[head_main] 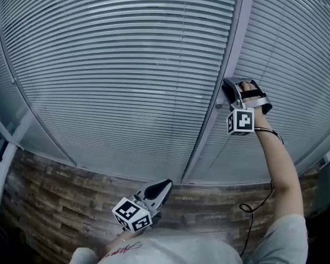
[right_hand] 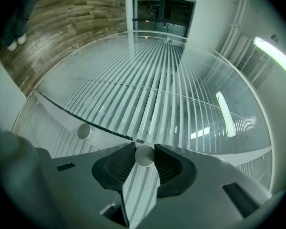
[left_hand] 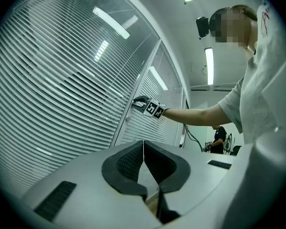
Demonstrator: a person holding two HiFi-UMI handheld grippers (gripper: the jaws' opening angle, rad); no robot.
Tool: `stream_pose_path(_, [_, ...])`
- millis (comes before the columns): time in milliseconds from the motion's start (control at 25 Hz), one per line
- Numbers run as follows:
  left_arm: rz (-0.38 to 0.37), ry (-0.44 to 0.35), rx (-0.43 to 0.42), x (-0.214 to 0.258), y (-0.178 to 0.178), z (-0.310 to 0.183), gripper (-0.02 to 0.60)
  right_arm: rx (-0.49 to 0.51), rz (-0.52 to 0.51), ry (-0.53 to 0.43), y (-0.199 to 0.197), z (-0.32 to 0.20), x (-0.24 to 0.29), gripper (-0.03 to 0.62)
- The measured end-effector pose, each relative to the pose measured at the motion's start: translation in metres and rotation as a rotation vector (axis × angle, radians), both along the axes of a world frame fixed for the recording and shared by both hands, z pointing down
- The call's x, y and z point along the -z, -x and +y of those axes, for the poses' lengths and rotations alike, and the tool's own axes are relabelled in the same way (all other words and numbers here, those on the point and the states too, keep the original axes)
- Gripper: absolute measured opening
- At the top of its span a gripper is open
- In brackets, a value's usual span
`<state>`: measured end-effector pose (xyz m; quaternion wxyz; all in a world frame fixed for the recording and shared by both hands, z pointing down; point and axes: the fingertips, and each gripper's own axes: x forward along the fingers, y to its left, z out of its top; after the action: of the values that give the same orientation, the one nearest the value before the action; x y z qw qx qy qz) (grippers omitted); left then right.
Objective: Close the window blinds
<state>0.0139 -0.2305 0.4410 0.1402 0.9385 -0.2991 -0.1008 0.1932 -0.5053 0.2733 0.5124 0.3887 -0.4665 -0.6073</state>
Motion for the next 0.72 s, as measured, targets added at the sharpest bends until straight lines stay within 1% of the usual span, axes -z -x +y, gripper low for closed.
stream_pose_path(160, [0.002,-0.014,-0.014,0.000,-0.004,0.002,0.018,-0.013,0.114,-0.005,0.000,0.001,0.000,0.132])
stream_pose_path(320, [-0.002,-0.023,-0.025,0.003,-0.008,0.008,0.018,-0.015,0.197,-0.012,0.002,0.009,0.002,0.132])
stream_pose_path(400, [-0.006,-0.024,-0.031,0.003,-0.009,0.008,0.018,-0.010,0.196,-0.011,0.003,0.008,0.002,0.132])
stream_pose_path(440, [-0.008,-0.023,-0.032,0.004,-0.010,0.008,0.018,-0.006,0.168,-0.013,0.004,0.007,0.002,0.132])
stream_pose_path(480, [-0.008,-0.022,-0.032,0.005,-0.010,0.007,0.018,-0.001,0.117,-0.016,0.006,0.007,0.002,0.132])
stream_pose_path(520, [-0.007,-0.023,-0.032,0.005,-0.011,0.007,0.018,0.008,0.044,-0.020,0.008,0.009,0.003,0.133])
stream_pose_path(560, [-0.006,-0.023,-0.030,0.005,-0.011,0.008,0.018,0.020,-0.053,-0.029,0.010,0.014,0.006,0.133])
stream_pose_path(600, [-0.007,-0.022,-0.028,0.005,-0.010,0.009,0.018,0.032,-0.175,-0.041,0.012,0.020,0.010,0.133])
stream_pose_path(640, [-0.007,-0.021,-0.027,0.004,-0.009,0.010,0.018,0.040,-0.321,-0.051,0.013,0.026,0.015,0.137])
stream_pose_path(720, [-0.009,-0.015,-0.027,0.001,-0.008,0.010,0.018,0.049,-0.671,-0.049,0.009,0.036,0.025,0.149])
